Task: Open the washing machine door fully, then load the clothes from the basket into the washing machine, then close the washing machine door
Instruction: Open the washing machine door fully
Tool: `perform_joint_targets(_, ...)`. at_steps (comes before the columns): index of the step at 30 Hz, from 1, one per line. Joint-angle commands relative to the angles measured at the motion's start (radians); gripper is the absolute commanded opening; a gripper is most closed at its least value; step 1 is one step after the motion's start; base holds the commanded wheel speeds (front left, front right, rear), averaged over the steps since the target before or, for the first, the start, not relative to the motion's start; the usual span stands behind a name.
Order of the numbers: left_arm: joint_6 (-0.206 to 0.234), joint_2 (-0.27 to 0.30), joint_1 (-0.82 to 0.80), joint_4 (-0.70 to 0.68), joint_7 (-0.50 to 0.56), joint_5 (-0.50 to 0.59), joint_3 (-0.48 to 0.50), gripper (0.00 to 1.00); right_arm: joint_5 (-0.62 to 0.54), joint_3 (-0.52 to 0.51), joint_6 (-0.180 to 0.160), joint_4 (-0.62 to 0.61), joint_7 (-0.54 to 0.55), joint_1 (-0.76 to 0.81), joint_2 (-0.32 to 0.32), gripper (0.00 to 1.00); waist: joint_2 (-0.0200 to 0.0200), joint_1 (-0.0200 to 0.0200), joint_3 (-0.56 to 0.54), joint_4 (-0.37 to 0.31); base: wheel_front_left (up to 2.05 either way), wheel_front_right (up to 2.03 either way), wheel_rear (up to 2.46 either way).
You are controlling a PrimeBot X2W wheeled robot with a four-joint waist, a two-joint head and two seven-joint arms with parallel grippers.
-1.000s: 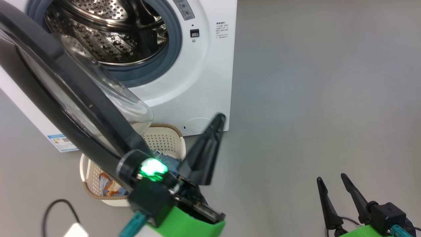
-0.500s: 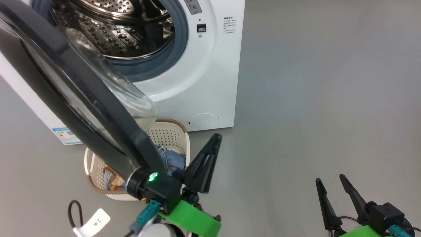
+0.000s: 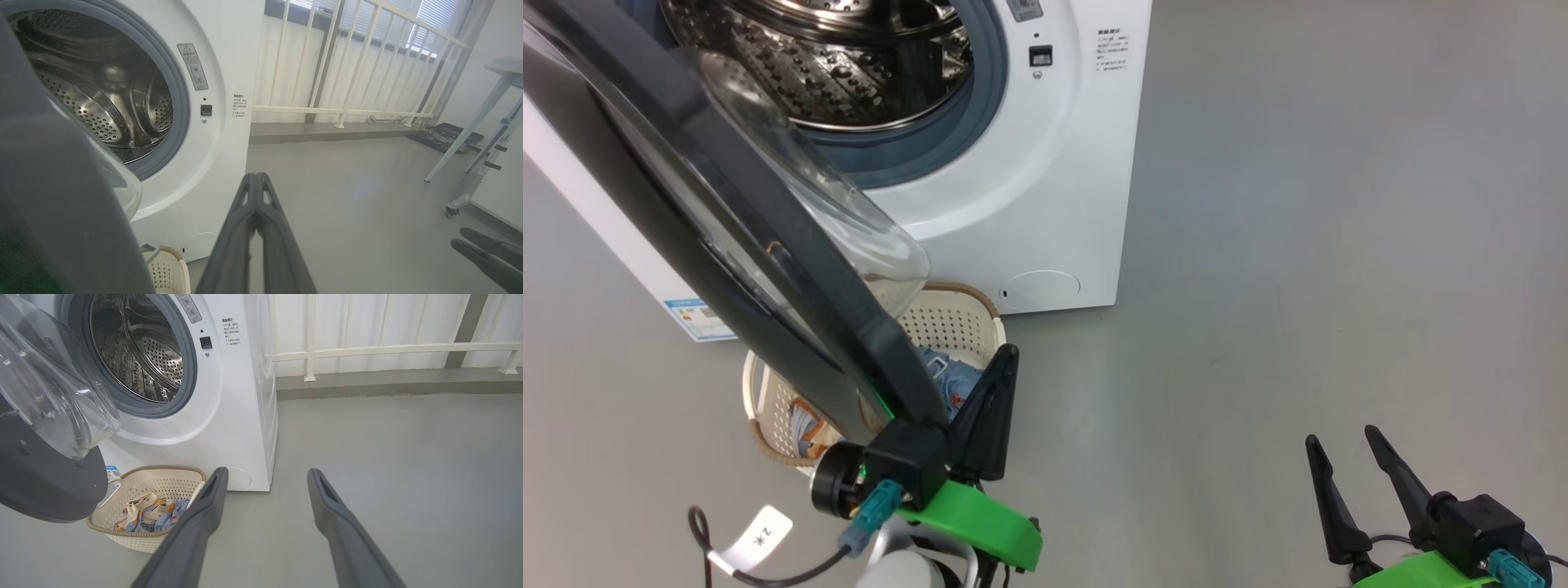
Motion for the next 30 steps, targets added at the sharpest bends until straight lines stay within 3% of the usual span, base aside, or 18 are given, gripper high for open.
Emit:
perform_joint_targets(1, 0.012, 0.005, -0.049, -0.008, -0.006, -0.009, 0.034, 0.00, 0.010, 0.032, 0.010, -0.019, -0.012, -0.031, -0.009, 1.00, 0.0000, 0.0000, 0.005, 0.007, 0.00, 0.00, 0.00)
perform_joint_targets(13, 0.050, 0.005, -0.080, 0.036, -0.006, -0.060, 0.019, 0.00, 0.015, 0.031, 0.010, -0.010, -0.012, -0.038, -0.004, 1.00, 0.0000, 0.0000, 0.024, 0.037, 0.00, 0.00, 0.00)
perform_joint_targets(30, 0.067, 0.004, -0.082, 0.055, -0.006, -0.086, 0.033, 0.00, 0.024, 0.033, 0.010, -0.004, -0.012, -0.052, -0.006, 1.00, 0.0000, 0.0000, 0.043, 0.088, 0.00, 0.00, 0.00)
